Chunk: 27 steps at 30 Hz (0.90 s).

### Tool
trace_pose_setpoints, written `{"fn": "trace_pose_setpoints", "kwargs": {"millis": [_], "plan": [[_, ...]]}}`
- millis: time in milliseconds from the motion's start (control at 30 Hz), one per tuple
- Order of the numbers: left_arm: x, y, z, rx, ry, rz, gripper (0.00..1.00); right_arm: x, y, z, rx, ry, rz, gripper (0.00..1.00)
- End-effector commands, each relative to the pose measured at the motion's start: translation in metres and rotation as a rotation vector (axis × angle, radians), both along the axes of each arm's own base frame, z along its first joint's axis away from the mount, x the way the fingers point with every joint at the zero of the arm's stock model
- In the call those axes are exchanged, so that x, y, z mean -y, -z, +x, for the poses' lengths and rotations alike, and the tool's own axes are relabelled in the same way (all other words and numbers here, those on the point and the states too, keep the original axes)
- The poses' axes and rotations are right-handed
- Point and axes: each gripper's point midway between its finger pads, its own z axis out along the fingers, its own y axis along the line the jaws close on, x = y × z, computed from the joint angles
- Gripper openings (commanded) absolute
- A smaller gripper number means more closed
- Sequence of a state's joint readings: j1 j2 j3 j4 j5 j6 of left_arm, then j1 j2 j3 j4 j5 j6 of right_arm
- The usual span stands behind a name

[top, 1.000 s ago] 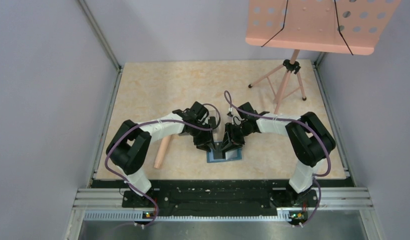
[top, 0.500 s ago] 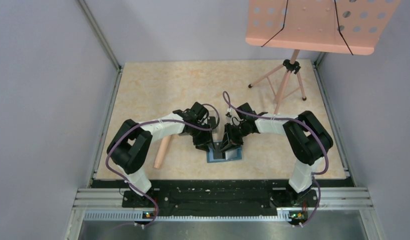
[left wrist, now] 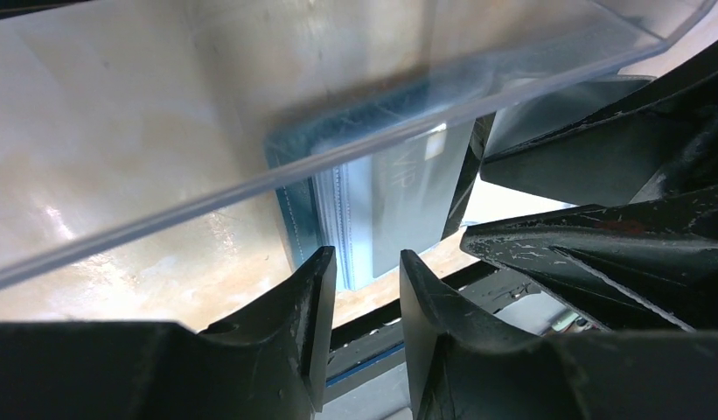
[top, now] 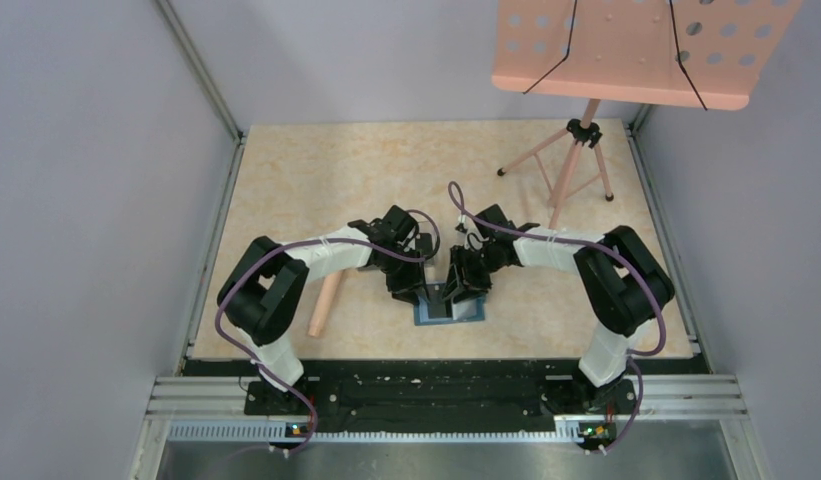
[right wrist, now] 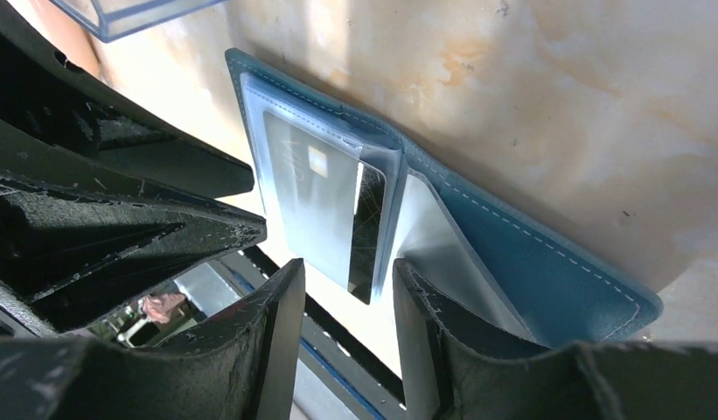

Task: Put the credit cards into the card holder
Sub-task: Insert the credit card into the card slot.

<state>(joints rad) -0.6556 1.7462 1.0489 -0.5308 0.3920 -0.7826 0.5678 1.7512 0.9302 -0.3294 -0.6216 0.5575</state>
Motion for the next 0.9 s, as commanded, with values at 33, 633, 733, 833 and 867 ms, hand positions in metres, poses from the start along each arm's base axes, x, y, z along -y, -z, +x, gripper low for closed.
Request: {"fn": "trace_pose_setpoints", "kwargs": {"millis": [33, 633, 733, 833, 867], "plan": [[0.006, -0.003, 0.007, 0.019, 0.009, -0.028, 0.38, -0.005, 0.002, -0.003, 0.007, -0.037, -0.003, 0.40], [0.010, 0.004, 0.005, 0.009, 0.019, -0.011, 0.36, -0.013, 0.012, -0.008, -0.034, -0.058, 0.024, 0.12], [0.003, 0.008, 0.004, 0.012, 0.021, 0.050, 0.37, -0.013, 0.013, -0.008, -0.037, -0.060, 0.023, 0.11], [0.000, 0.009, 0.003, 0.018, 0.028, 0.092, 0.38, -0.013, 0.013, -0.009, -0.038, -0.061, 0.028, 0.09], [-0.001, 0.010, 0.003, 0.018, 0.030, 0.103, 0.39, -0.013, 0.013, -0.008, -0.039, -0.060, 0.027, 0.08]]}}
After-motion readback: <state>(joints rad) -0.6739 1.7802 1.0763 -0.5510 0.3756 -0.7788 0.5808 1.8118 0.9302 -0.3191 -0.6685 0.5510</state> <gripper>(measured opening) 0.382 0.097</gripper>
